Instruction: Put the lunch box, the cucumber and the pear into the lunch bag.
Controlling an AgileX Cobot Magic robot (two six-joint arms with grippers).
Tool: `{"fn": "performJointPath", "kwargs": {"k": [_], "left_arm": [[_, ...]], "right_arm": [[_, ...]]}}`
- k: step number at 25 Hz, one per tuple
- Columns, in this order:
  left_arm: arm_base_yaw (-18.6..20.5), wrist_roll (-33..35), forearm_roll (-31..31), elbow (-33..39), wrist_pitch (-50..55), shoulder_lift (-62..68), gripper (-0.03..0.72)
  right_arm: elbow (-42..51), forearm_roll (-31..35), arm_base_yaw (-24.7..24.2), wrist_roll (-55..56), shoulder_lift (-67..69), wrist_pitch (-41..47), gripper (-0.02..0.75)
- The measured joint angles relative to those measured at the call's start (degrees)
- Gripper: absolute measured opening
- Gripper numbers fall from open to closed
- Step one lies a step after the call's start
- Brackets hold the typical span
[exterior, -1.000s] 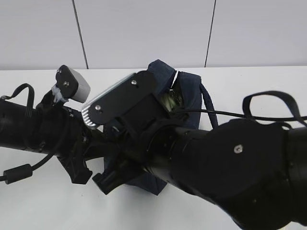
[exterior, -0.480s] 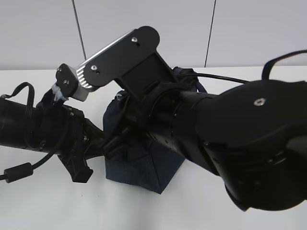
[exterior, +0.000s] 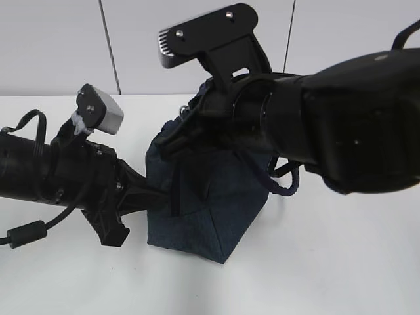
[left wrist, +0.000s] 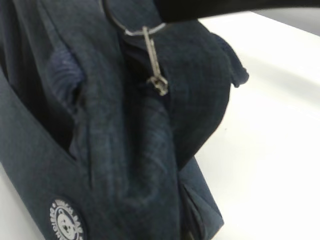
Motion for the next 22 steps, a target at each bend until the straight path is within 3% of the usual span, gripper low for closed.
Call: {"fn": "performJointPath", "kwargs": {"k": [11, 13, 15, 19, 22], "left_arm": [[0.0, -2.9, -0.4, -0.1, 0.3, 0.0, -0.006], [0.0, -3.1, -0.9, -0.1, 0.3, 0.0, 0.022], [0.0, -3.1, -0.8, 0.1, 0.0, -0.2, 0.131], [-0.1, -3.1, -3.9, 0.5, -4.1, -1.8, 0.452], [-0.1, -3.2, -7.7, 0.5, -8.9, -3.5, 0.543]], "right_arm": [[-1.5, 7.0, -0.8, -8.3, -0.1, 2.0, 0.006], [-1.5, 7.6, -0.7, -9.0, -0.1, 2.0, 0.006], [-1.6, 7.7, -0.3, -9.2, -0.1, 1.6, 0.006], [-1.6, 7.7, 0.8, -9.3, -0.5, 0.9, 0.006], [-1.0, 7.7, 2.4, -9.6, -0.8, 0.7, 0.006]]}}
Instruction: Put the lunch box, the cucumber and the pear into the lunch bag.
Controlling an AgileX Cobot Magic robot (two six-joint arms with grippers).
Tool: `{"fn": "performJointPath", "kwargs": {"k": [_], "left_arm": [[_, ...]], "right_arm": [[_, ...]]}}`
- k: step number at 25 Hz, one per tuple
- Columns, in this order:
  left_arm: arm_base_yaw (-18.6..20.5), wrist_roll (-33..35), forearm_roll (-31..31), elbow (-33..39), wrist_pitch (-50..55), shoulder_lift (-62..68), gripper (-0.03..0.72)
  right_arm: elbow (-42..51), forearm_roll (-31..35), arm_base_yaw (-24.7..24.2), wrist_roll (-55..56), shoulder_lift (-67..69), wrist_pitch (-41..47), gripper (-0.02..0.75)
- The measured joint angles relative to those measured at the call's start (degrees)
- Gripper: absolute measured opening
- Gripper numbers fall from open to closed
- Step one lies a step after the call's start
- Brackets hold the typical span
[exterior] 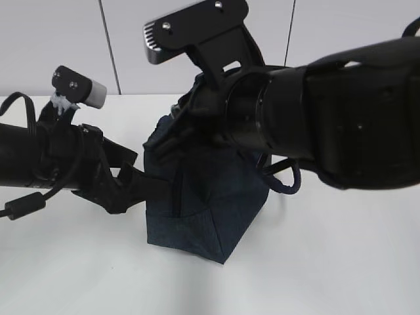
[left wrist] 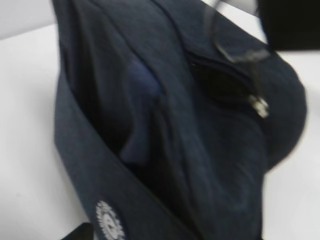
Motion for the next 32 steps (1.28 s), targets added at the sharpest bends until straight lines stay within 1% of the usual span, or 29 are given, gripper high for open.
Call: {"fn": "performJointPath", "kwargs": {"k": [4, 7, 9, 10, 13, 15, 16, 18, 22, 28, 32], "left_arm": [[0.0, 0.0, -0.6, 0.0, -3.0, -1.4, 0.562], [0.0, -0.5, -0.6, 0.0, -0.8, -2.2, 0.563], [0.0, -2.7, 0.5, 0.0, 1.0, -2.8, 0.557], [0.0, -4.9, 1.9, 0.0, 1.4, -3.4, 0.552], [0.0, -12.9, 10.6, 0.0, 1.2, -5.4, 0.519], [0.0, -19.4, 15.7, 0.0, 0.2, -7.4, 0.473], [0.0, -21.5, 17.9, 0.0, -0.2, -8.3, 0.454], [0.0, -24.1, 20.5, 0.0, 0.1, -10.4, 0.417], [0.0, -25.0, 20.6, 0.0, 1.5, -13.0, 0.385], [0.0, -25.3, 18.2, 0.0, -2.1, -12.5, 0.378], [0.0, -25.3, 15.9, -0.1, -1.3, -10.0, 0.373]], "right_arm": [[2.8, -0.1, 1.9, 0.5, -1.2, 0.0, 0.006], [3.9, -0.1, 2.7, 0.6, -2.7, 0.0, 0.006], [4.1, -0.1, 2.8, 0.6, -3.5, 0.0, 0.006], [4.1, -0.1, 2.8, 0.6, -3.8, 0.0, 0.006], [4.1, -0.1, 2.8, 0.6, -4.0, -0.2, 0.006], [4.2, -0.1, 2.8, 0.6, -4.0, -0.2, 0.006], [4.2, -0.1, 2.8, 0.6, -4.0, -0.3, 0.006], [4.2, -0.1, 2.8, 0.6, -4.0, -0.3, 0.006], [4.2, -0.1, 2.8, 0.6, -4.0, -0.3, 0.006], [4.2, -0.1, 2.8, 0.6, -4.0, 0.1, 0.006], [4.2, -0.1, 2.8, 0.6, -4.0, 0.3, 0.006]]}}
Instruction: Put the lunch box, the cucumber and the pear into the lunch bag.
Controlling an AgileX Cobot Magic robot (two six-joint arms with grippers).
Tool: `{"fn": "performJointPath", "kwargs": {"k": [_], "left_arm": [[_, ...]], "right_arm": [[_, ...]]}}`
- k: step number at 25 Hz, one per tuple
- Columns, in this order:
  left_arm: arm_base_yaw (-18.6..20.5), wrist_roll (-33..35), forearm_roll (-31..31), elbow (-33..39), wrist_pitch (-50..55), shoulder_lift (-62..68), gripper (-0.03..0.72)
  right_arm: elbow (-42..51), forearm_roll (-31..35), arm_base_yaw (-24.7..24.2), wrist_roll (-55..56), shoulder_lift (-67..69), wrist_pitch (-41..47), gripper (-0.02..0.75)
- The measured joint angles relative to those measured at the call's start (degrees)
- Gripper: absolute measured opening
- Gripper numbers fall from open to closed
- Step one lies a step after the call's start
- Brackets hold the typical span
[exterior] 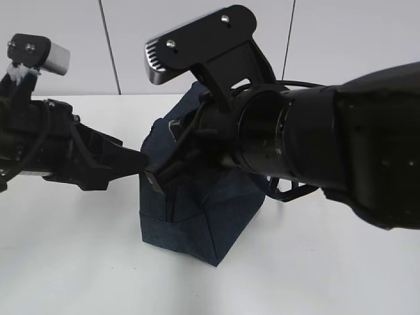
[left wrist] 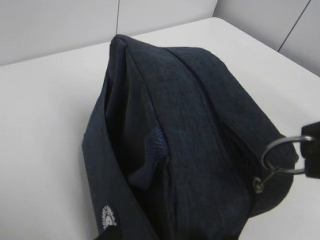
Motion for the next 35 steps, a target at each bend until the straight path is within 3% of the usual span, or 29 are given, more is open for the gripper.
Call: {"fn": "performJointPath", "kwargs": {"k": [6, 8, 11, 14, 19, 20, 27, 35], "left_arm": [[0.0, -0.1, -1.6, -3.4, 3.4, 5.3, 0.347], [0.0, -0.2, -1.6, -4.3, 5.5, 6.8, 0.27], [0.0, -0.2, -1.1, -4.5, 7.9, 7.9, 0.066], [0.0, -0.2, -0.2, -4.5, 9.1, 7.9, -0.001], [0.0, -0.2, 0.0, -4.5, 9.6, 7.9, -0.009], [0.0, -0.1, 0.1, -4.5, 9.7, 7.9, 0.019], [0.0, -0.3, -0.1, -4.6, 10.1, 7.9, -0.011], [0.0, -0.4, 0.1, -4.6, 10.7, 7.8, -0.012]], "right_arm": [[0.0, 0.0, 0.0, 0.0, 0.0, 0.4, 0.006], [0.0, 0.0, 0.0, 0.0, 0.0, 0.5, 0.006], [0.0, 0.0, 0.0, 0.0, 0.0, 0.5, 0.006], [0.1, 0.1, 0.0, 0.0, 0.0, -1.1, 0.006], [0.1, 0.3, -0.2, 0.0, 0.0, -2.8, 0.006], [0.1, 0.3, -0.3, 0.0, 0.0, -2.8, 0.006], [-1.4, 0.6, -0.6, -1.5, 0.0, -5.0, 0.006], [-2.1, 0.7, -5.4, -2.1, 0.0, -5.2, 0.006]]}}
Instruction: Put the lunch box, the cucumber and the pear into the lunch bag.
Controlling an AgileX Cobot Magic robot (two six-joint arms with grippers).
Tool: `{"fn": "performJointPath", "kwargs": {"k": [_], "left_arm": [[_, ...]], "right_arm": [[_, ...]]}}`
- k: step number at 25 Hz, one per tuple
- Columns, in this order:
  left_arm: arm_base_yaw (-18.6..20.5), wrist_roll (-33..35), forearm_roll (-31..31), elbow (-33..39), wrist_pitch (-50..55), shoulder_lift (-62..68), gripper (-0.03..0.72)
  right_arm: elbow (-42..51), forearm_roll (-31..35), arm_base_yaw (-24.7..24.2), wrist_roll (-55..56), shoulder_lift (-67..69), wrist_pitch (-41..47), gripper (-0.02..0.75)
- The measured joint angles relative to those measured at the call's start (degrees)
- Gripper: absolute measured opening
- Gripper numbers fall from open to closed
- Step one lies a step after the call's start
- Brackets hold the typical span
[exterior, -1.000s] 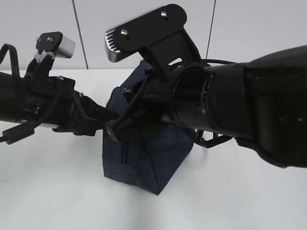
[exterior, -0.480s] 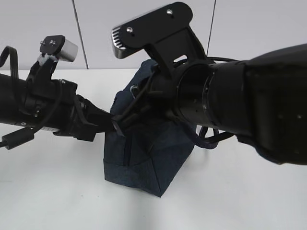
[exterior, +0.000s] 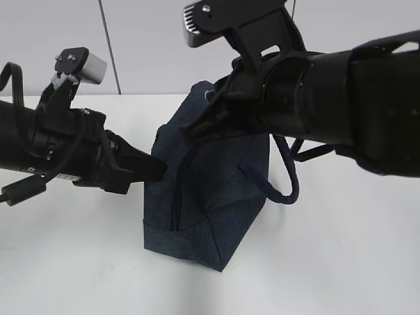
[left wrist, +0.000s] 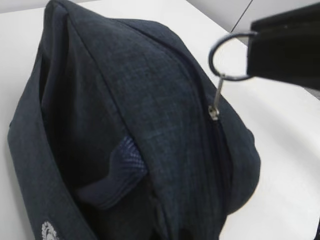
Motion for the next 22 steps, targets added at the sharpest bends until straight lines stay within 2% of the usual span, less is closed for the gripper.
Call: {"fn": "performJointPath", "kwargs": {"k": [7, 14, 22], "left_arm": [[0.0, 0.0, 0.2, 0.0, 1.3, 0.0, -0.013], [0.0, 0.0, 0.7, 0.0, 2.7, 0.0, -0.013], [0.0, 0.0, 1.5, 0.0, 2.8, -1.8, -0.013]], "right_arm": [[-2.1, -0.1, -5.8, -0.4, 1.5, 2.8, 0.006], [-6.1, -0.6, -15.8, -0.4, 7.3, 11.3, 0.006], [-10.7, -1.6, -29.4, -0.4, 18.9, 26.7, 0.006]]}}
